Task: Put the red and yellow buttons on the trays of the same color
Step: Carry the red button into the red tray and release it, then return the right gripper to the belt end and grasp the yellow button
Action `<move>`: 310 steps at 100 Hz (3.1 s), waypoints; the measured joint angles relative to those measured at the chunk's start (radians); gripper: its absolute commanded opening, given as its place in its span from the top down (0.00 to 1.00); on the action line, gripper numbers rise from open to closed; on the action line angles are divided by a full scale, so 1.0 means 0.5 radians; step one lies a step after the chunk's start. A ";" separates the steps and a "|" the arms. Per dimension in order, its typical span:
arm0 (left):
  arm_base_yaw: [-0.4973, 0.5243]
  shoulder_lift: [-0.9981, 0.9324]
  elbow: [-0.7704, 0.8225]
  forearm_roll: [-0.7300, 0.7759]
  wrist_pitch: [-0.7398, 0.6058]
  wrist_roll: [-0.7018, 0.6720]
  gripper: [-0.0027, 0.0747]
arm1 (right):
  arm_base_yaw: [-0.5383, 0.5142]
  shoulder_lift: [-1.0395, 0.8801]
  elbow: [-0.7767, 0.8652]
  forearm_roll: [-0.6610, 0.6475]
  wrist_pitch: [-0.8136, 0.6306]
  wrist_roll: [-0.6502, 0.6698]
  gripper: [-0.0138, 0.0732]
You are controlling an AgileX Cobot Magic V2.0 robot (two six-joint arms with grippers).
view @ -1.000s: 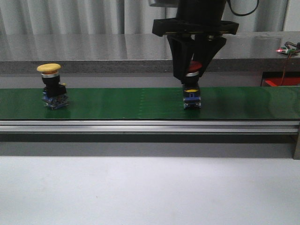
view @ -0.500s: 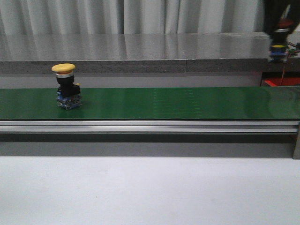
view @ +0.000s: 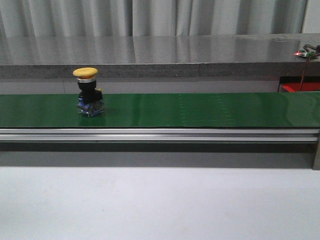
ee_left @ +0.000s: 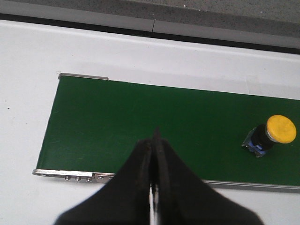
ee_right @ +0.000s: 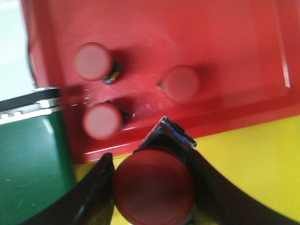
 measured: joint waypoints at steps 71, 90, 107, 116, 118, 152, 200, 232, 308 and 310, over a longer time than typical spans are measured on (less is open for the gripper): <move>0.000 0.000 0.000 0.000 -0.030 0.000 0.99 | -0.305 0.447 0.000 0.113 -0.401 -0.043 0.62; 0.000 0.000 0.000 0.000 -0.034 0.000 0.99 | -0.274 0.545 0.000 0.139 -0.532 -0.043 0.62; 0.000 0.000 0.000 0.000 -0.035 0.000 0.99 | -0.274 0.617 -0.008 0.143 -0.602 -0.044 0.62; 0.000 0.000 0.000 0.000 -0.035 0.000 0.99 | -0.274 0.620 -0.008 0.143 -0.605 -0.044 0.49; 0.000 0.000 0.000 0.000 -0.035 0.000 0.99 | -0.274 0.620 -0.008 0.143 -0.605 -0.044 0.46; 0.000 0.000 0.000 0.000 -0.039 0.000 0.99 | -0.287 0.642 -0.086 0.140 -0.514 -0.053 0.21; 0.000 0.000 0.000 0.000 -0.044 0.000 0.99 | -0.299 0.475 -0.573 0.131 -0.071 -0.053 0.25; 0.000 0.000 0.000 0.000 -0.048 0.000 0.99 | 0.136 0.326 -0.618 0.135 0.004 -0.110 0.25; 0.000 0.000 0.000 0.000 -0.048 0.000 0.99 | 1.044 -0.050 -0.170 0.260 0.012 -0.120 0.25; 0.000 0.000 0.000 0.000 -0.048 0.000 0.99 | 1.055 -0.068 -0.140 0.270 0.012 -0.120 0.25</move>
